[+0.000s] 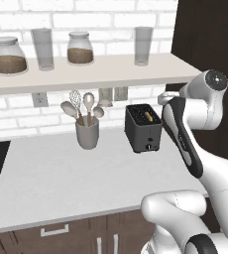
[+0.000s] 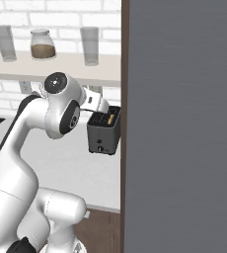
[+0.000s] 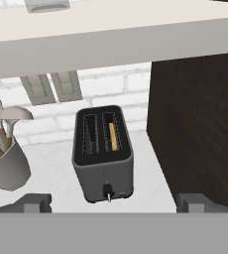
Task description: Start the toaster. Once the lever pops up, take the bread to the plate on the dining counter.
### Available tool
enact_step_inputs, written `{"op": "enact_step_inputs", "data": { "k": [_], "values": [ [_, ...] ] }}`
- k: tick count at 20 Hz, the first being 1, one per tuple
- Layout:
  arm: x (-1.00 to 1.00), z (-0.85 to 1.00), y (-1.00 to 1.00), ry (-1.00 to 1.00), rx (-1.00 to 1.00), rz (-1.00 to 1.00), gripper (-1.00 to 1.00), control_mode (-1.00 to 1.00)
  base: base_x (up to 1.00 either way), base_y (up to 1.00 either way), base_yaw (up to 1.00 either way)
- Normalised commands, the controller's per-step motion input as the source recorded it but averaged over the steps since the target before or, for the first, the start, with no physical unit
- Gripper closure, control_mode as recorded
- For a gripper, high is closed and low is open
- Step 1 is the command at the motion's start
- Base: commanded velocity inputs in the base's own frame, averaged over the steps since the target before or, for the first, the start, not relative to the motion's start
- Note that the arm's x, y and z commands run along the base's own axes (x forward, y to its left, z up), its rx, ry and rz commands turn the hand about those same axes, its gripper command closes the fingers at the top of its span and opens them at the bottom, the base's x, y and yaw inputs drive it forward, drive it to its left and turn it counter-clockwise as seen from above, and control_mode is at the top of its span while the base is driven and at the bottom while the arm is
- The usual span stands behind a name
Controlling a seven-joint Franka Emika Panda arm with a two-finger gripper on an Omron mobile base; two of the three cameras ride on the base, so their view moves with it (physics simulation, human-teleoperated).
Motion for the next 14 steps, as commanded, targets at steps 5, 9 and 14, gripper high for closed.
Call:
{"op": "enact_step_inputs", "data": {
  "k": [5,9,14],
  "values": [
    [0.00,0.00,0.00,0.00,0.00,0.00,-1.00,-1.00,0.00,0.00,0.00],
    [0.00,0.00,0.00,0.00,0.00,0.00,-1.00,-1.00,0.00,0.00,0.00],
    [0.00,0.00,0.00,0.00,0.00,0.00,-1.00,-1.00,0.00,0.00,0.00]
  ]
}}
